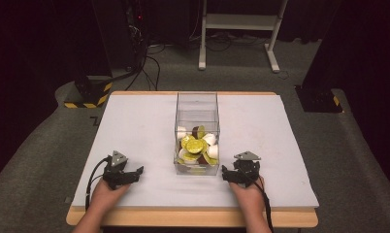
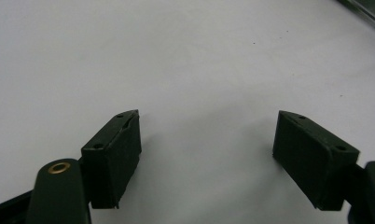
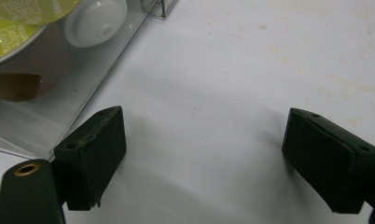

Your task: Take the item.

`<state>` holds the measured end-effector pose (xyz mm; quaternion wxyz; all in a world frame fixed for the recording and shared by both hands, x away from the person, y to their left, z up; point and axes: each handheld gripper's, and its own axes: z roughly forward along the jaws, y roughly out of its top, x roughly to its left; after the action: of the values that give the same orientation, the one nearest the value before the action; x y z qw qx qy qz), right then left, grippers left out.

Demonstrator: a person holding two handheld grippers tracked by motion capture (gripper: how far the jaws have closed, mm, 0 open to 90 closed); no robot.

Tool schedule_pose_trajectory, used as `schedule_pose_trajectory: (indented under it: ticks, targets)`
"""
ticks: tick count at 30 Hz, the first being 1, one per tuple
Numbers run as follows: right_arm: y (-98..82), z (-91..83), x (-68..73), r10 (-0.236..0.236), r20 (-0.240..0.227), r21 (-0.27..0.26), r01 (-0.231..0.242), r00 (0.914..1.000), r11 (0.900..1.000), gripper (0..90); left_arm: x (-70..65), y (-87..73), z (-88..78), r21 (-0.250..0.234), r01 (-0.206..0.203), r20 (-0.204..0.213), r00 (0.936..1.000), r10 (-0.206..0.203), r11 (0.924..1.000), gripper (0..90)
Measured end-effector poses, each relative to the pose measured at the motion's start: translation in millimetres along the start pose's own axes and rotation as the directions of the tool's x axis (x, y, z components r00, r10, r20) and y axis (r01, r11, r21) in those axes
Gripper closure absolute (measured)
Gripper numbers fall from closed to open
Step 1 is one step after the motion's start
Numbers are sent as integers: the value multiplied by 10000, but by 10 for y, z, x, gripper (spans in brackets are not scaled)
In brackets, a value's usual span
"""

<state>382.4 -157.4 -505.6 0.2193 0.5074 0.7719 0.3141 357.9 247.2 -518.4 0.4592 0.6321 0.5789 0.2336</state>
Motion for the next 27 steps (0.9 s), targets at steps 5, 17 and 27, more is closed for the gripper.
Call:
schedule_pose_trajectory:
  ticks: [5,17,27]
  targets:
    - [3,-1,3,-54,36,-7,54,10000,10000,136,0,1,2,-2,16,-17,10000,-16,10000,227]
    - [26,-28,-15,-127,-52,-178,126,9999,9998,132,6,8,17,-7,114,-214,9997,-115,9999,189]
    - [72,-113,-5,-303,-237,-567,289,9993,9980,144,4,7,19,18,194,-271,9994,-193,9998,174]
